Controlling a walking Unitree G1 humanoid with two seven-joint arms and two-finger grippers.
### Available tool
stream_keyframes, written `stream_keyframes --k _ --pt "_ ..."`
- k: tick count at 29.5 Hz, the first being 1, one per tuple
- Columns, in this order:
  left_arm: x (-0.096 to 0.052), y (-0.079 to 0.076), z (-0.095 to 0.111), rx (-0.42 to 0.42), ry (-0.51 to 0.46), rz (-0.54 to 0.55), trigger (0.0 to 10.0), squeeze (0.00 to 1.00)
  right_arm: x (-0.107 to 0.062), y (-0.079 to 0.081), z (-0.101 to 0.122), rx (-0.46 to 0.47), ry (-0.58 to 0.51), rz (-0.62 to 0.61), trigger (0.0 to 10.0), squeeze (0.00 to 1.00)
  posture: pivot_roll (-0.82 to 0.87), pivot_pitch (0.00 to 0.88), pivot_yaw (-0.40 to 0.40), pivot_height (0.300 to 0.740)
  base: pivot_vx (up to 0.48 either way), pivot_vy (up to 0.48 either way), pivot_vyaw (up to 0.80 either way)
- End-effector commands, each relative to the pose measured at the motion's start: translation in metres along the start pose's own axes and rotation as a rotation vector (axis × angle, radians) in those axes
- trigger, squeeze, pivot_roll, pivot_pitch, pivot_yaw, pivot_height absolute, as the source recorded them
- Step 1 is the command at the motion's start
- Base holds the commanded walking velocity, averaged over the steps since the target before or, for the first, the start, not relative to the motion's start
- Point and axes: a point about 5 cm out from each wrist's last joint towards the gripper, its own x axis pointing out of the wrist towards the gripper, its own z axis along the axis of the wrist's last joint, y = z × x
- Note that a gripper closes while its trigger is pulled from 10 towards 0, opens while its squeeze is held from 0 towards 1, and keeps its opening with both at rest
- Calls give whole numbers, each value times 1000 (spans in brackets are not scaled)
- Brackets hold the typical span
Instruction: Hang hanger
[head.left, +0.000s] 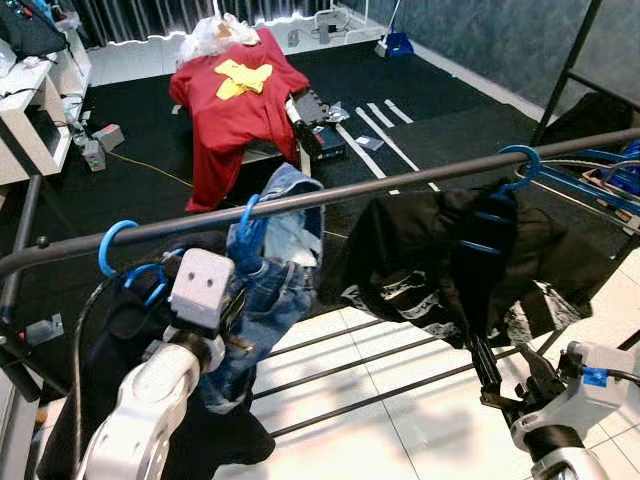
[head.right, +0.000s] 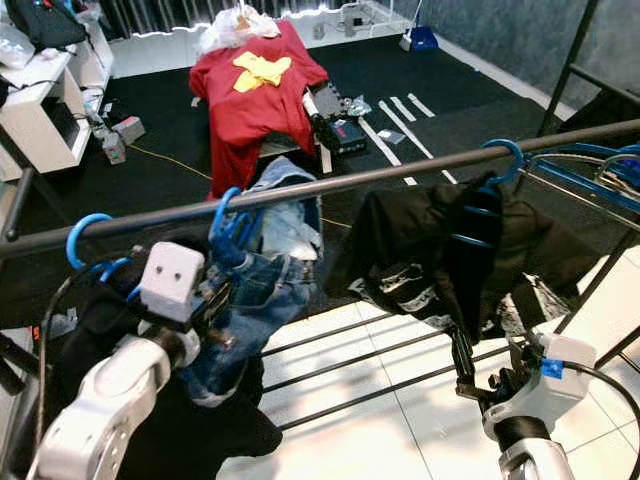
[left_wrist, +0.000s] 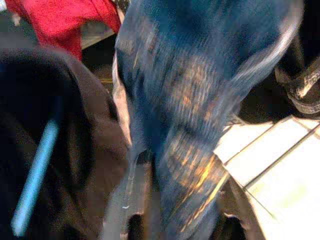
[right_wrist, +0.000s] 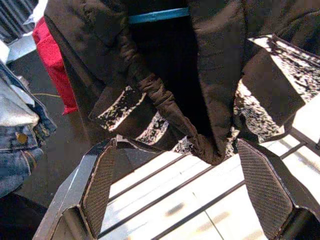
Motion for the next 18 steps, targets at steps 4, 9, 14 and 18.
stream_keyframes --k 4,9,14,18 --pt "-12 -10 -2 -31 -58 -202 10000 1000 -1 0 -2 14 17 4 10000 0 -9 128 57 740 0 0 0" --pt "-32 -14 -8 -55 -82 -367 10000 1000 -1 -3 -1 31 12 -6 10000 0 3 128 54 740 0 0 0" --pt "-40 -12 -12 -69 -77 -398 10000 1000 -2 -5 0 50 7 -21 10000 0 4 129 54 740 0 0 0" --pt "-45 24 -29 -213 -61 -206 10000 1000 -2 -35 18 -15 -37 -103 10000 0 20 131 45 740 0 0 0"
